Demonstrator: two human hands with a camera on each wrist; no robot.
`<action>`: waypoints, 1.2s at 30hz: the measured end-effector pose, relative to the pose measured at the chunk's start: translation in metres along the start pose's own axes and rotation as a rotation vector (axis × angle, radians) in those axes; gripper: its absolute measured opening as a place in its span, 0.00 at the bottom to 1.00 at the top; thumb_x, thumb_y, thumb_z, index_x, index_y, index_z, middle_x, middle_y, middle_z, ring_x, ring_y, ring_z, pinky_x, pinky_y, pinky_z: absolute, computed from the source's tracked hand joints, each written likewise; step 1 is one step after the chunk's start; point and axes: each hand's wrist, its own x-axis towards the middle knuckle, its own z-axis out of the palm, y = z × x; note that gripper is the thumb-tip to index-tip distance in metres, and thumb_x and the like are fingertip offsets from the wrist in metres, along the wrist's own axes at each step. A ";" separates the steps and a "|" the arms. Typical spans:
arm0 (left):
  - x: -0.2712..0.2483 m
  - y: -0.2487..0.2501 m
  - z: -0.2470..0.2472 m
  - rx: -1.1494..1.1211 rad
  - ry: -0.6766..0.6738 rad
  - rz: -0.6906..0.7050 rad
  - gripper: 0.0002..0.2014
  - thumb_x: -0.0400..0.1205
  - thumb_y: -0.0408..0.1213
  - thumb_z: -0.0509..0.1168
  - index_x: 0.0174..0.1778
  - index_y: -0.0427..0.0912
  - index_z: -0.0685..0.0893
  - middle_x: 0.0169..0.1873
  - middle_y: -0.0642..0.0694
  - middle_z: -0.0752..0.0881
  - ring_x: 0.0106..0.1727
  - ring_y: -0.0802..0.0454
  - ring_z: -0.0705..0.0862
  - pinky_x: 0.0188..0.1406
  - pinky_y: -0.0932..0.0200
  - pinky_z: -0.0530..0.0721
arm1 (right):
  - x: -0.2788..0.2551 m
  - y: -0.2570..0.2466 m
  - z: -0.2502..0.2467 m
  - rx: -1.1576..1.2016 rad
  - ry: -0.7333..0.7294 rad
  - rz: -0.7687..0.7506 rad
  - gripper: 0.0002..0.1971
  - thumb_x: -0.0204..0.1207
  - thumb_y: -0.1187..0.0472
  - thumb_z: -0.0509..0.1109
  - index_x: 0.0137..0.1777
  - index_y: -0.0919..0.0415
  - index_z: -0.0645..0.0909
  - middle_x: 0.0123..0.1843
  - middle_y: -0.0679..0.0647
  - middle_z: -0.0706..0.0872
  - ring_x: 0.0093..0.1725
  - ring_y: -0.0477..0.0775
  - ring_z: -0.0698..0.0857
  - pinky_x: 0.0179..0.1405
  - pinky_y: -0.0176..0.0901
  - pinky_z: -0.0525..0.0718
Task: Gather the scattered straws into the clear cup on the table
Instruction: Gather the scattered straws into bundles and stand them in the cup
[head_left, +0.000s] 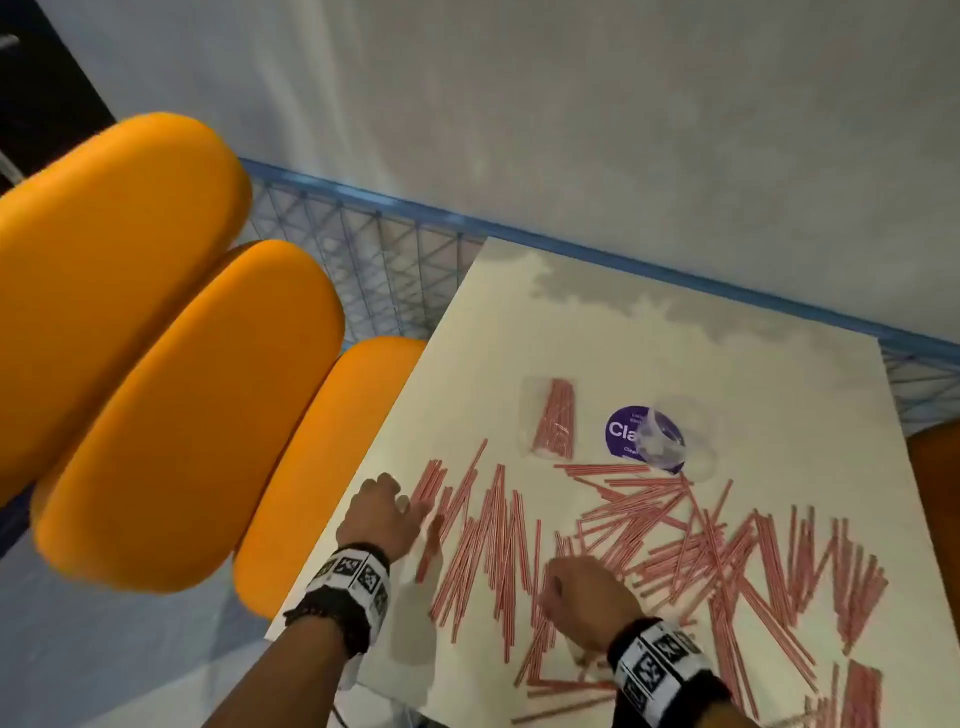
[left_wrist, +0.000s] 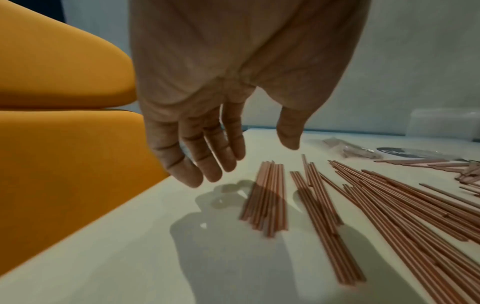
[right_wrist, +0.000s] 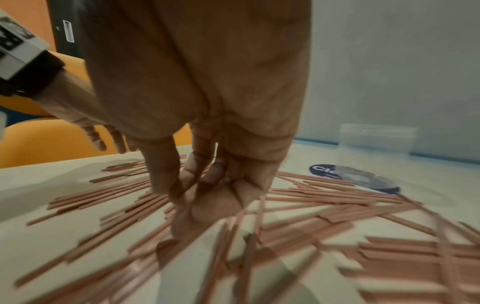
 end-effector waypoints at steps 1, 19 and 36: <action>0.005 0.006 0.004 0.037 -0.004 -0.006 0.32 0.73 0.66 0.65 0.62 0.43 0.75 0.60 0.44 0.79 0.57 0.43 0.81 0.52 0.47 0.83 | 0.009 -0.005 0.001 0.025 0.020 0.010 0.12 0.83 0.56 0.61 0.36 0.54 0.73 0.41 0.51 0.84 0.42 0.52 0.85 0.47 0.48 0.87; 0.010 0.038 0.034 0.033 -0.062 -0.003 0.23 0.72 0.55 0.73 0.52 0.41 0.79 0.50 0.43 0.85 0.51 0.41 0.85 0.51 0.48 0.84 | 0.058 -0.050 0.027 0.300 0.245 0.273 0.35 0.72 0.45 0.75 0.71 0.63 0.65 0.66 0.58 0.74 0.64 0.61 0.79 0.60 0.49 0.80; 0.007 0.041 0.046 -0.234 -0.118 -0.024 0.08 0.76 0.44 0.73 0.40 0.43 0.92 0.38 0.45 0.91 0.43 0.47 0.89 0.46 0.58 0.86 | 0.074 -0.071 0.022 0.395 0.346 0.348 0.17 0.76 0.49 0.70 0.59 0.59 0.78 0.57 0.54 0.83 0.57 0.57 0.83 0.54 0.45 0.81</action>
